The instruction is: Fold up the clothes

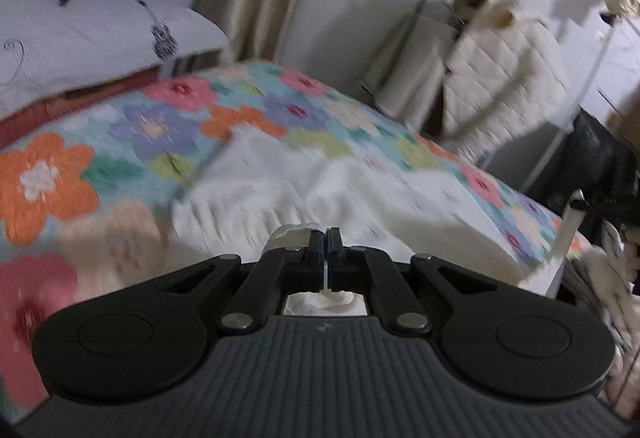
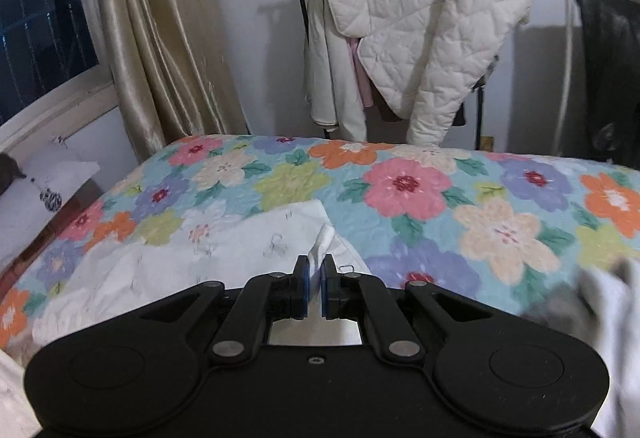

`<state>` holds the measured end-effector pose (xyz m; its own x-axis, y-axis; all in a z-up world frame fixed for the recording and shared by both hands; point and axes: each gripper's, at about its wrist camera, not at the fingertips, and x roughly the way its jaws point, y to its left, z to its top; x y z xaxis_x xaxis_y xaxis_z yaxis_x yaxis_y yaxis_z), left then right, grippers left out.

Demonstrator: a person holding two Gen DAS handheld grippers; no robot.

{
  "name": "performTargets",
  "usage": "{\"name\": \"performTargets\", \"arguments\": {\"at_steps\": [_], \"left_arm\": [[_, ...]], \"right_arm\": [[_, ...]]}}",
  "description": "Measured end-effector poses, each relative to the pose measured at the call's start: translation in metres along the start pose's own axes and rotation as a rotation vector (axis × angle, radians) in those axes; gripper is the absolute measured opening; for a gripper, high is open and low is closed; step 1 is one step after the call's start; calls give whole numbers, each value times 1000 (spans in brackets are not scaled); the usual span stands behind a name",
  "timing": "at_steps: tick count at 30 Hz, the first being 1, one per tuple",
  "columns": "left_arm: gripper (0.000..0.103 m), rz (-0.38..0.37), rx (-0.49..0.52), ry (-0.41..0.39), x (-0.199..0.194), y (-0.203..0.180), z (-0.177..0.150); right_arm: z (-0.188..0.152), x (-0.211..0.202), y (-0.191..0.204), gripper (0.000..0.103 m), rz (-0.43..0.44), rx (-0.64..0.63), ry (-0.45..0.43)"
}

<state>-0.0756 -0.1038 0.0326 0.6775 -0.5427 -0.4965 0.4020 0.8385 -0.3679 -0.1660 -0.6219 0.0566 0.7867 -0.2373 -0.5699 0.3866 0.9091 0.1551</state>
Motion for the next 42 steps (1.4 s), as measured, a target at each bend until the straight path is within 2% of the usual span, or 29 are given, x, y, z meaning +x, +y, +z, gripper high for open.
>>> {"name": "performTargets", "arguments": {"at_steps": [2, 9, 16, 18, 19, 20, 21, 24, 27, 30, 32, 35, 39, 40, 41, 42], "left_arm": [[1, 14, -24, -23, 19, 14, 11], [1, 87, 18, -51, 96, 28, 55], [1, 155, 50, -139, 151, 32, 112], [1, 204, 80, -100, 178, 35, 119], [1, 235, 97, -75, 193, 36, 119], [4, 257, 108, -66, 205, 38, 116], [4, 274, 113, -71, 214, 40, 113], [4, 287, 119, -97, 230, 46, 105], [9, 261, 137, -117, 228, 46, 98], [25, 164, 165, -55, 216, 38, 86], [48, 115, 206, -1, 211, 27, 76], [53, 48, 275, 85, 208, 9, 66], [62, 10, 331, 150, 227, -6, 60], [62, 4, 344, 164, 234, -8, 59], [43, 6, 356, 177, 242, -11, 58], [4, 17, 366, 187, 251, -13, 57]], "right_arm": [[14, 27, -1, 5, 22, 5, 19], [65, 122, 1, 4, 108, 18, 60], [107, 196, 5, 4, 128, 7, 47], [101, 213, 8, 7, 139, 14, 42], [95, 218, 9, 20, 126, 34, 35], [87, 221, 9, 39, 101, 66, 26], [78, 220, 9, 43, 87, 92, 17], [47, 203, 15, 44, 86, 120, 16], [16, 173, 22, 52, 103, 80, 38], [-14, 138, 23, 59, 154, 48, 70], [-32, 120, 19, 64, 157, 34, 72], [-48, 116, 8, 65, 110, 40, 93], [-55, 114, 1, 65, 69, 67, 140], [-58, 109, 2, 65, 71, 89, 145], [-63, 103, 2, 65, 77, 113, 145], [-70, 95, 3, 65, 87, 147, 140]]}}
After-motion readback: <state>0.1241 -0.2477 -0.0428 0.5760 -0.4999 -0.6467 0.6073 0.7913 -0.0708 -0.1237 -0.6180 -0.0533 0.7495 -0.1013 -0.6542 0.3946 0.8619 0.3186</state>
